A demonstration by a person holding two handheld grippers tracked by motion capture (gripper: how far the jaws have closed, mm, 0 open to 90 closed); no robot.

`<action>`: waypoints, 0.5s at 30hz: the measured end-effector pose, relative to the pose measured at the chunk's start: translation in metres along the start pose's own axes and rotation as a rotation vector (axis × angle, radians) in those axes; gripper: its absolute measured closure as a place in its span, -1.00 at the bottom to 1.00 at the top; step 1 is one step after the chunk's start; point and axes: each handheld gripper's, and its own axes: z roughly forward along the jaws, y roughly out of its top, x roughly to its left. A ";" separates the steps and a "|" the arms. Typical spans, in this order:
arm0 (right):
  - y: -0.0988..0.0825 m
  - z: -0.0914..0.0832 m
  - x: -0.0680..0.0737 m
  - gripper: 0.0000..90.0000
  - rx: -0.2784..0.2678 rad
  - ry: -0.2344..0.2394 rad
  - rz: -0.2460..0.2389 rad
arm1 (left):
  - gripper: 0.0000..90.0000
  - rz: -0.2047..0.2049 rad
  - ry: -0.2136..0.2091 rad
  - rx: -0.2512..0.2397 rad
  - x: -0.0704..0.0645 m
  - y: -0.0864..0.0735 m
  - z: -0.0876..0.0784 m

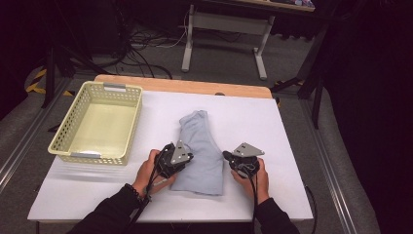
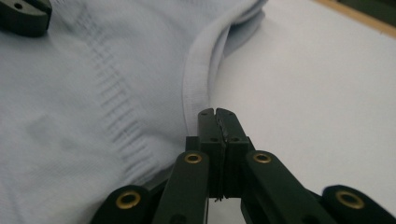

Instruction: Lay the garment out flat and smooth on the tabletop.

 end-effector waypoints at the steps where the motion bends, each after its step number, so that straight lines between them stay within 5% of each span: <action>1: 0.002 -0.002 0.001 0.98 -0.014 0.004 -0.002 | 0.93 0.006 0.002 -0.010 0.000 0.001 -0.004; 7: 0.013 -0.015 0.015 0.94 -0.098 0.050 -0.046 | 0.93 0.005 0.006 -0.006 0.001 0.002 -0.018; 15: 0.006 0.004 0.029 0.89 -0.001 0.097 -0.100 | 0.93 0.000 -0.042 0.073 -0.005 -0.008 -0.006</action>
